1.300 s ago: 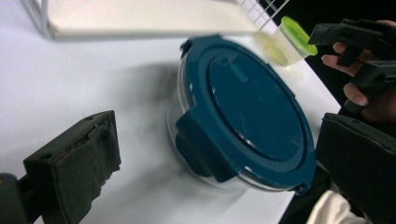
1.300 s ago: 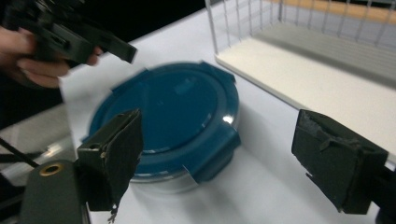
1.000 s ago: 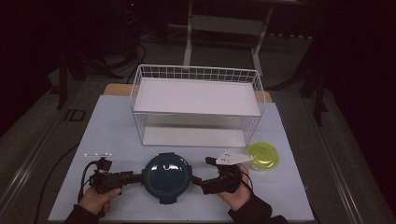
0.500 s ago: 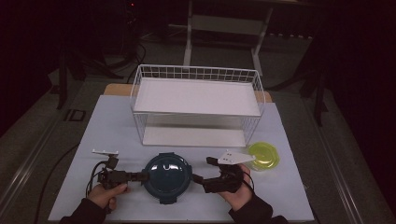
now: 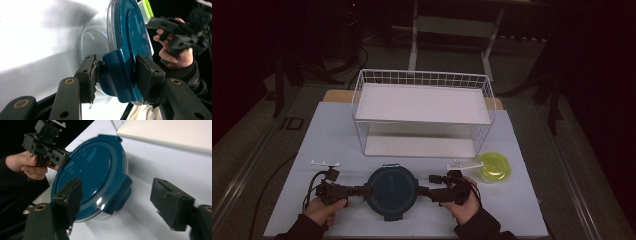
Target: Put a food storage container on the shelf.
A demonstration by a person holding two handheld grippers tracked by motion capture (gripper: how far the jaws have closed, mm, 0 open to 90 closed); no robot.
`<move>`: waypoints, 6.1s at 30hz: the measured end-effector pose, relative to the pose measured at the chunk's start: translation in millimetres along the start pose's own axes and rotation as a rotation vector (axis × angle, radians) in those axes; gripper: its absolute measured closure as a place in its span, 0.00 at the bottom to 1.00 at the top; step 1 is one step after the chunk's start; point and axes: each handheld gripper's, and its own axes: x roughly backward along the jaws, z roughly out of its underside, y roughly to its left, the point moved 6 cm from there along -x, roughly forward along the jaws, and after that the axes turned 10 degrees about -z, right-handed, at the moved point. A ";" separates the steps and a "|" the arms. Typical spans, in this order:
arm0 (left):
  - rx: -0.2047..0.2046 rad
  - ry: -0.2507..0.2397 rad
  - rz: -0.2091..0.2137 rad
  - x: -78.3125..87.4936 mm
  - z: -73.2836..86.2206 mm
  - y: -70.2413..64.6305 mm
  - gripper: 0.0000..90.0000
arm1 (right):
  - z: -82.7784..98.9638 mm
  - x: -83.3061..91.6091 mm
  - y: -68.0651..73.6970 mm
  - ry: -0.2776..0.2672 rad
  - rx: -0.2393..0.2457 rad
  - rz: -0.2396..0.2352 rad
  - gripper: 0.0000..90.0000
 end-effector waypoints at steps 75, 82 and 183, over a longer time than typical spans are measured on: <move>-0.085 -0.140 -0.010 12.2 -6.1 -48.2 0.62 | -10.9 10.9 9.0 0.044 -0.225 -0.165 0.63; -0.104 -0.156 -0.003 15.7 -19.3 -58.2 0.62 | -24.8 19.3 11.2 0.031 -0.213 -0.159 0.63; -0.288 -0.371 -0.120 24.0 -233.1 -129.8 0.42 | -219.4 101.8 -24.1 -0.242 -0.080 0.236 0.51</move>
